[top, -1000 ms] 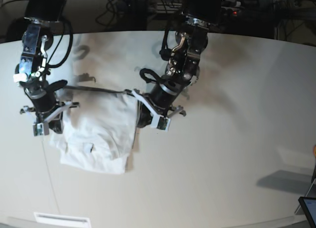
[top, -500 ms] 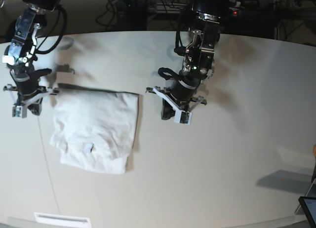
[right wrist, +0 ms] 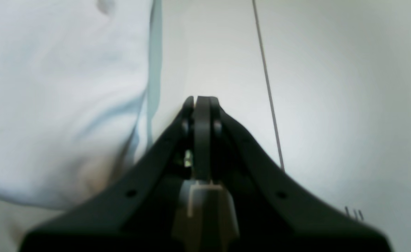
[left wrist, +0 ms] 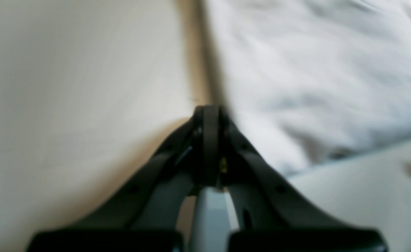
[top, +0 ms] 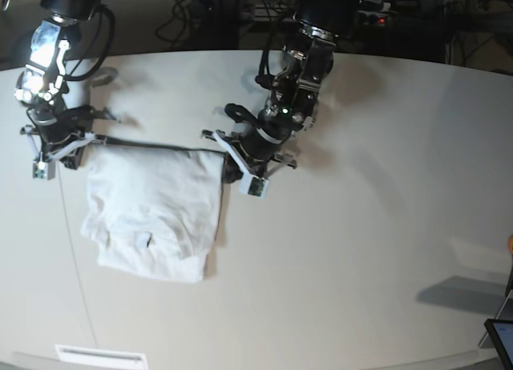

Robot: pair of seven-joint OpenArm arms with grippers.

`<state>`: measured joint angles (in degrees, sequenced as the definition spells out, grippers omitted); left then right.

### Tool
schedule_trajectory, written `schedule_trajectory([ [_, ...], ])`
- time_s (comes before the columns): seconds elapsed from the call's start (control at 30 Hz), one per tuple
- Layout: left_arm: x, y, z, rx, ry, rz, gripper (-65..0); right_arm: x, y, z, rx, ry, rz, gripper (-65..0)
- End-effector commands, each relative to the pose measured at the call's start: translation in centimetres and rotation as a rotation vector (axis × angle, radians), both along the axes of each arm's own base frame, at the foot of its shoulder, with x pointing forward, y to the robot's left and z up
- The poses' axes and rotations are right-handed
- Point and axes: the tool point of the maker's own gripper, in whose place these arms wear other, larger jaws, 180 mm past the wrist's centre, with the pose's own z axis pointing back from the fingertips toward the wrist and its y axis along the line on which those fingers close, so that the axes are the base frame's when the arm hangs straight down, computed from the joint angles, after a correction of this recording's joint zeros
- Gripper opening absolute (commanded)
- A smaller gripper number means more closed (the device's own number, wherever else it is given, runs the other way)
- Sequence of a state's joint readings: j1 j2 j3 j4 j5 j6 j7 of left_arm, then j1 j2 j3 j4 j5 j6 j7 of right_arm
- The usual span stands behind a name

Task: Fold the T-shirt properly
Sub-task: 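Release the shirt and lift both grippers away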

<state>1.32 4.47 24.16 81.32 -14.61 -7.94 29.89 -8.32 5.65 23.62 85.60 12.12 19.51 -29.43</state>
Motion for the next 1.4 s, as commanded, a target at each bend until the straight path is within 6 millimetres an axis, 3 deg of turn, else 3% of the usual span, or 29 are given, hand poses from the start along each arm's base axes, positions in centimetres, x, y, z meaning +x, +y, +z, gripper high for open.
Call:
schedule_trajectory([
  [0.0,0.1,-0.4,0.4,-0.003,-0.002,-0.014,-65.0,0.1,-0.3,0.4,-0.009,-0.003,0.002,-64.6],
  [0.23,-0.7,-2.2,0.6,-0.007,-0.005,-0.064,-65.0,-0.9,0.7,-0.5,0.008,0.018,0.028,-64.6],
  [0.47,-1.1,-2.0,0.3,-0.009,0.005,-0.059,-65.0,-0.9,1.4,-0.4,0.012,0.015,0.089,-64.6],
  [0.63,-0.4,-1.5,2.5,-0.018,-0.058,-0.049,-65.0,-0.9,0.9,-0.2,0.003,0.009,0.082,-64.7],
  [0.7,0.4,-0.2,3.7,-0.009,-0.095,-0.027,-65.0,-0.8,0.1,0.1,-0.002,0.001,0.062,-64.7],
  [0.83,1.1,3.6,5.9,0.002,-0.158,0.063,-65.0,-0.6,-3.6,2.1,-0.031,-0.1,-0.045,-64.7],
  [1.0,0.4,8.1,6.9,0.082,-0.208,0.094,-65.0,-1.1,-4.5,4.1,-0.069,-0.267,-0.064,-64.7],
  [1.07,-0.3,9.3,7.1,0.118,-0.221,0.082,-65.0,-1.4,-4.4,4.8,-0.077,-0.332,-0.061,-64.7],
  [1.2,-1.6,10.8,8.0,0.139,-0.319,0.053,-65.0,-2.4,-1.8,5.2,-0.064,-0.429,0.004,-64.7],
  [1.37,-2.9,11.3,9.6,0.086,-0.462,0.057,-65.0,-4.2,0.3,5.3,-0.043,-0.493,0.047,-64.7],
])
